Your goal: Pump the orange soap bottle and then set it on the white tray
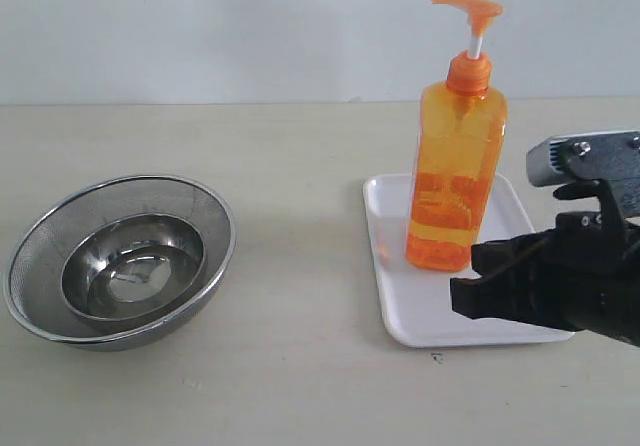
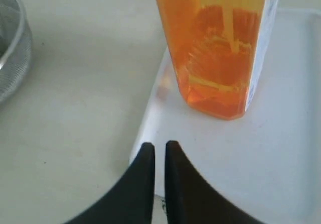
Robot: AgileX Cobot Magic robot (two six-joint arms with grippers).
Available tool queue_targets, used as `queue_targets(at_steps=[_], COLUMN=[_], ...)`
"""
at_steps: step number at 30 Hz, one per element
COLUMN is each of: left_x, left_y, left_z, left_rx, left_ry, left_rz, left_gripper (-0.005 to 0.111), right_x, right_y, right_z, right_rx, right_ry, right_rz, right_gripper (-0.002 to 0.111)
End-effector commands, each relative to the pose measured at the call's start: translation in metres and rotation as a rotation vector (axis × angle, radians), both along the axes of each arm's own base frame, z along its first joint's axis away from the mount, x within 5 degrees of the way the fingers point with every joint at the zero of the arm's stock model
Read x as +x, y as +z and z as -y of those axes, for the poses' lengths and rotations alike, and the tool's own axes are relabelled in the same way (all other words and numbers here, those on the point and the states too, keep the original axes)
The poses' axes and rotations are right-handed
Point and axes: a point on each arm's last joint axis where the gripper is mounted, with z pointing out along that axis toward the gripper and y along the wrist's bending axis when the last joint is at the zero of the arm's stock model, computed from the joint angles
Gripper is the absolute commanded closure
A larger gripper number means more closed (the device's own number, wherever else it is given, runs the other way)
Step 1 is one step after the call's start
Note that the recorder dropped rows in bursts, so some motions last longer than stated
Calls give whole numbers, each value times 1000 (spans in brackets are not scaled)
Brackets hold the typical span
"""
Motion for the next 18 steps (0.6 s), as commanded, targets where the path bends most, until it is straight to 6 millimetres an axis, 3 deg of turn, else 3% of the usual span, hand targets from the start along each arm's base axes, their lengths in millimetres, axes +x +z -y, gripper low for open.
queue_targets(at_steps=[1, 4, 9, 12, 18], left_x=[0, 0, 0, 0, 0], left_y=[-1, -1, -1, -1, -1], left_z=[0, 0, 0, 0, 0], left_rx=[-2, -2, -2, -2, -2], left_ry=[2, 2, 2, 2, 2], left_rz=[1, 1, 1, 1, 1], left_gripper=[102, 102, 102, 102, 102], right_x=[-15, -25, -61, -76, -99], right_y=[10, 1, -25, -16, -4], right_z=[15, 37, 90, 100, 98], right_rx=[19, 43, 111, 180, 137], right_ry=[2, -90, -368, -424, -307], right_rz=[84, 78, 145, 292, 482], right_gripper=[106, 106, 106, 106, 106])
